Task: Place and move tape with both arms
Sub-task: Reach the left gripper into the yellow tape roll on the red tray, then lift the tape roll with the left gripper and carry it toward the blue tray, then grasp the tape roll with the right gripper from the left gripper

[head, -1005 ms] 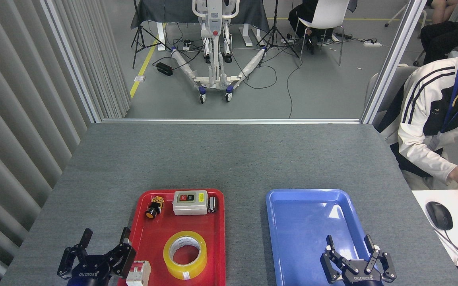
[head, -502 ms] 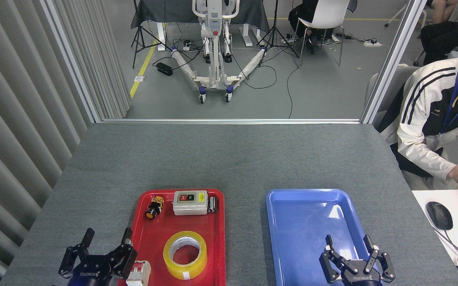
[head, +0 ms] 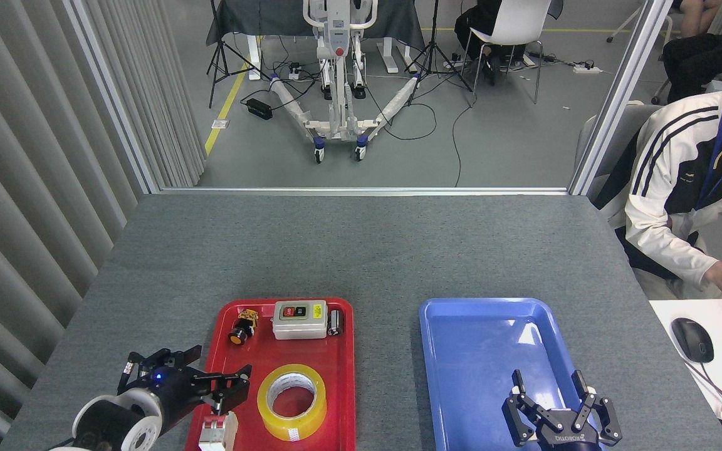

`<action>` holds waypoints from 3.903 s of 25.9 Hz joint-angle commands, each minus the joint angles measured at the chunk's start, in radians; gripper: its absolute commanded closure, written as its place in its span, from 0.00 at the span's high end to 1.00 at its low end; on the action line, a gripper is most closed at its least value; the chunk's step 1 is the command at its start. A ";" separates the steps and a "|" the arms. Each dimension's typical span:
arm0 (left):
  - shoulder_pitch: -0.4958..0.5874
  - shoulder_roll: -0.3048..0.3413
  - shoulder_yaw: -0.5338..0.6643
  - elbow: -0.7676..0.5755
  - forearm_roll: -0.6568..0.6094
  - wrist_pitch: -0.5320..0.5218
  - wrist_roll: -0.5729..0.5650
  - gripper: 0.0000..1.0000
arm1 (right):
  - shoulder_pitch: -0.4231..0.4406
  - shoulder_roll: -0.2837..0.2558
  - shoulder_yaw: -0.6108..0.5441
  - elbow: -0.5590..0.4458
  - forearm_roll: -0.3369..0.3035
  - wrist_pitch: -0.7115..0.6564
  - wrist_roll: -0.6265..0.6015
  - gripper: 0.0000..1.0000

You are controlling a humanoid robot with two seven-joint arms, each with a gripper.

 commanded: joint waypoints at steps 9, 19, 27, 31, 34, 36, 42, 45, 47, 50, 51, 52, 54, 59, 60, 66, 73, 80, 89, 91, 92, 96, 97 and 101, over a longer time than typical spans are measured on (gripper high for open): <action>-0.141 -0.152 -0.041 0.222 0.013 -0.001 -0.238 1.00 | 0.000 0.004 0.000 0.000 0.000 0.001 0.000 1.00; -0.182 -0.161 -0.041 0.319 0.002 -0.001 -0.242 0.99 | 0.000 0.006 -0.001 0.000 0.000 -0.007 0.001 1.00; -0.200 -0.153 -0.043 0.359 -0.005 -0.003 -0.242 0.59 | 0.000 0.003 -0.002 0.000 0.000 -0.009 -0.003 1.00; -0.190 -0.161 -0.055 0.351 -0.002 -0.049 -0.242 0.00 | 0.005 0.003 -0.001 0.000 0.000 -0.009 -0.003 1.00; -0.187 -0.169 -0.069 0.351 -0.001 -0.083 -0.242 0.00 | 0.006 0.003 -0.002 0.000 0.000 -0.009 -0.003 1.00; -0.187 -0.169 -0.069 0.353 -0.001 -0.086 -0.241 0.00 | 0.006 0.003 -0.002 0.000 0.000 -0.009 -0.003 1.00; -0.205 -0.170 -0.064 0.316 0.035 -0.170 -0.228 0.00 | 0.006 0.003 0.000 0.000 0.000 -0.009 -0.003 1.00; -0.225 -0.170 -0.060 0.281 0.176 -0.300 -0.170 0.00 | 0.006 0.003 0.000 0.000 0.000 -0.010 -0.003 1.00; -0.225 -0.184 -0.058 0.287 0.271 -0.411 -0.098 0.00 | 0.006 0.003 0.000 0.000 0.000 -0.010 -0.003 1.00; -0.227 -0.233 -0.069 0.322 0.299 -0.506 0.031 0.00 | 0.006 0.003 0.000 0.000 0.009 -0.021 -0.015 1.00; -0.225 -0.261 -0.072 0.347 0.302 -0.506 0.068 0.00 | 0.006 0.003 0.000 0.000 0.025 -0.030 -0.028 1.00; -0.223 -0.290 -0.073 0.377 0.302 -0.506 0.091 0.00 | 0.011 0.003 0.000 0.000 0.041 -0.047 -0.046 1.00; -0.219 -0.357 -0.072 0.426 0.303 -0.506 0.101 0.00 | 0.029 -0.003 -0.002 -0.005 0.064 -0.122 -0.101 1.00; -0.227 -0.383 -0.072 0.448 0.314 -0.506 0.104 0.00 | 0.080 -0.053 -0.057 -0.021 0.090 -0.530 -0.227 1.00; -0.227 -0.382 -0.070 0.449 0.325 -0.506 0.106 0.00 | 0.086 -0.062 -0.058 -0.028 0.090 -0.622 -0.239 1.00; -0.222 -0.380 -0.073 0.451 0.346 -0.506 0.106 0.00 | 0.100 -0.071 -0.066 -0.064 0.087 -0.728 -0.264 1.00; -0.202 -0.377 -0.146 0.449 0.335 -0.506 0.104 0.00 | 0.089 -0.033 0.002 -0.071 0.090 -0.728 -0.261 1.00; -0.188 -0.379 -0.167 0.437 0.332 -0.506 0.101 0.00 | 0.072 -0.020 0.060 -0.071 0.115 -0.728 -0.258 0.81; -0.193 -0.382 -0.152 0.442 0.334 -0.506 0.118 0.76 | 0.100 -0.028 0.051 -0.067 0.170 -0.728 -0.259 0.02; -0.196 -0.382 -0.100 0.439 0.346 -0.506 0.137 1.00 | 0.100 -0.028 0.048 -0.067 0.170 -0.728 -0.258 0.00; -0.197 -0.382 -0.086 0.443 0.338 -0.506 0.135 1.00 | 0.100 -0.030 0.048 -0.067 0.170 -0.728 -0.259 0.00; -0.197 -0.382 0.031 0.434 0.346 -0.506 0.143 1.00 | 0.100 -0.033 0.043 -0.069 0.170 -0.728 -0.259 0.00; -0.197 -0.379 0.045 0.433 0.345 -0.506 0.143 1.00 | 0.098 -0.036 0.043 -0.069 0.170 -0.728 -0.259 0.00; -0.181 -0.328 0.075 0.390 0.345 -0.506 0.161 1.00 | 0.080 -0.056 0.043 -0.069 0.170 -0.636 -0.256 0.00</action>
